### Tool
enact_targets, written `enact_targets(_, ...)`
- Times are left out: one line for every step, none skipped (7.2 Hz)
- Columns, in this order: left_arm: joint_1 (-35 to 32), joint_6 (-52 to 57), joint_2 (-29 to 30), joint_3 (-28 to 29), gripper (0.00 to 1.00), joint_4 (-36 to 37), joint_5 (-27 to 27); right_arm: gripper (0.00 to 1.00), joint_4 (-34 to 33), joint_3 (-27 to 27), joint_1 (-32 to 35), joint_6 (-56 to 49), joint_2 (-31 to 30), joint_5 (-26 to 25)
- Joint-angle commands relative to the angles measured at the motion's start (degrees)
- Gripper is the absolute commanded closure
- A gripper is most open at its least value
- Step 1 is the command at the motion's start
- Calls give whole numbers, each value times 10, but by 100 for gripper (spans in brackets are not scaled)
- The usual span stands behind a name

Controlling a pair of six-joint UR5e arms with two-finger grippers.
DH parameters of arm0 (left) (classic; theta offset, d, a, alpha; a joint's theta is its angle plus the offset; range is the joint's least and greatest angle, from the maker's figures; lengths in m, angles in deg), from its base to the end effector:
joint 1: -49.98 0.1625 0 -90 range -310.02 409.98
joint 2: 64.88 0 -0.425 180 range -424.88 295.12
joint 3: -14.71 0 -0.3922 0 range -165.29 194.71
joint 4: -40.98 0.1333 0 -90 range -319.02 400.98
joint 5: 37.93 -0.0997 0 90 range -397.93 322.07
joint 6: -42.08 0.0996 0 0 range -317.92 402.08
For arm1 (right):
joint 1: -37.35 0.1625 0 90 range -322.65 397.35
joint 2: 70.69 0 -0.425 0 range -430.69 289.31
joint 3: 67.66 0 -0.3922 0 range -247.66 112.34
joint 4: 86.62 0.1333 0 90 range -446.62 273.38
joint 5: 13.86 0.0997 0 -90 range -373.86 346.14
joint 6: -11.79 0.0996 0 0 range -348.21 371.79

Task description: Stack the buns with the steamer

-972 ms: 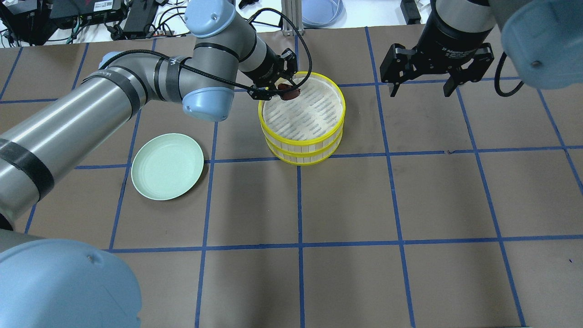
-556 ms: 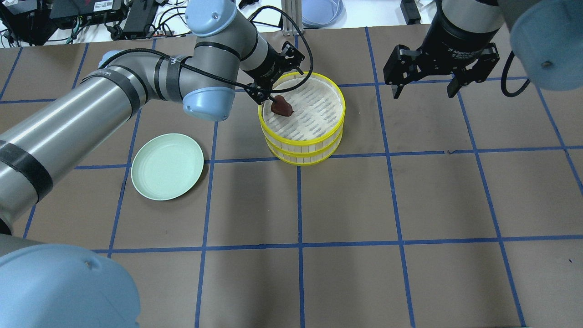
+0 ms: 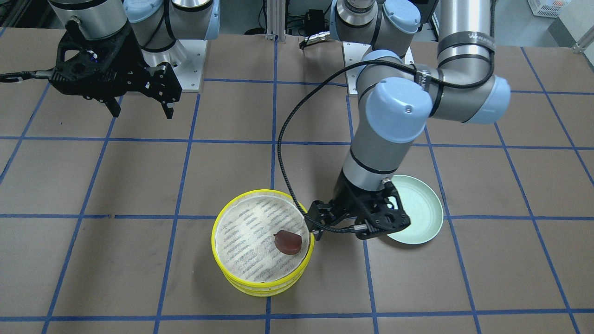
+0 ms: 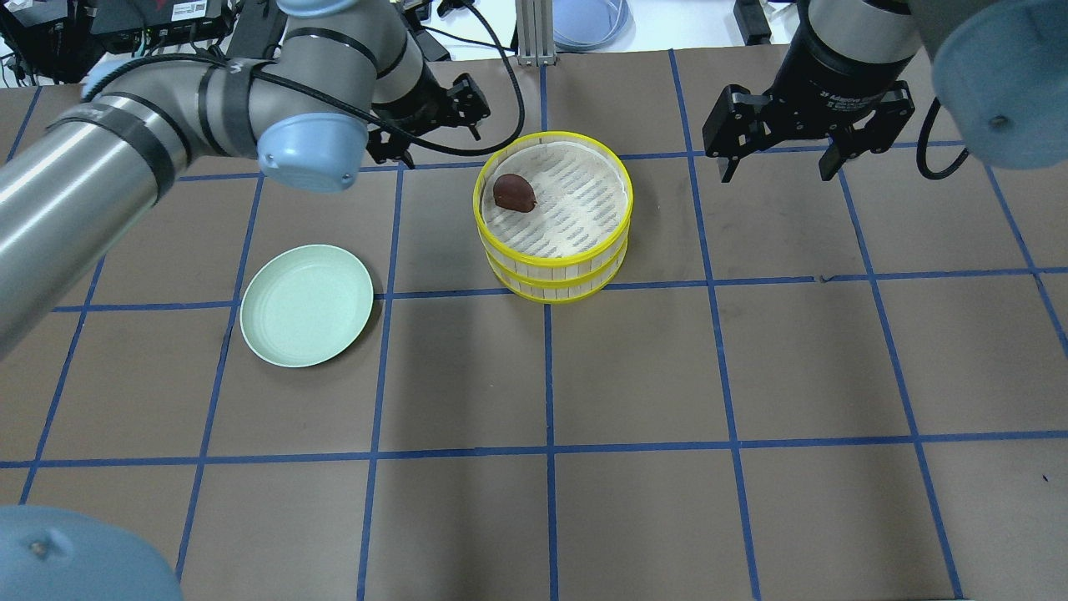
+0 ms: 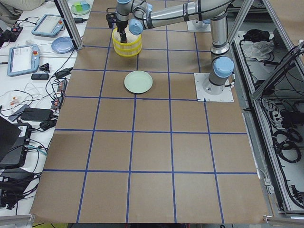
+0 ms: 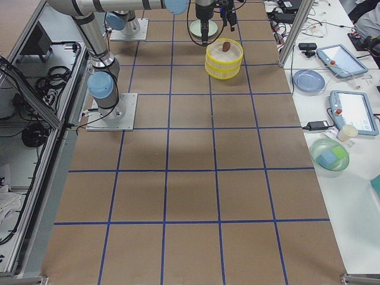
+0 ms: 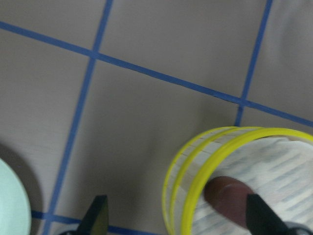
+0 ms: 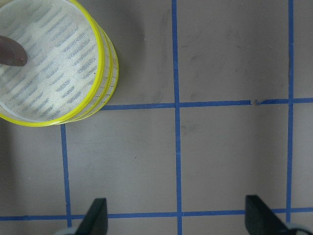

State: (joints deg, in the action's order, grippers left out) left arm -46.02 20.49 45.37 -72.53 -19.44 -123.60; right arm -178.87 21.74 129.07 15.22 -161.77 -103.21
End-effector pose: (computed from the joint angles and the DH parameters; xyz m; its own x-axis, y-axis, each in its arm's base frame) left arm -0.2069 -0.6212 0.3671 -0.9582 -0.2463 0.1457 -0.2693 0.9484 -0.1676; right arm 0.1491 -0.4861 0.5064 -0.9995 0.0289 -0.0154 0.0299 0.9973 -0.0677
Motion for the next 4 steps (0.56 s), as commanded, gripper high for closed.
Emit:
enact_targets(68, 145, -49, 1, 0, -116, -22, 0, -5, 0, 0, -2, -1, -2)
enact_targets(90, 228, -77, 1, 0, -165, -74, 0, -3, 0, 0, -1, -1, 0)
enact_targets(100, 244, -109, 1, 0, -230, -98, 0, -2, -1, 1, -1, -3, -1)
enact_targets(105, 244, -136, 2, 0, -266, -94, 0, -4, -1, 2, 4, -9, 0)
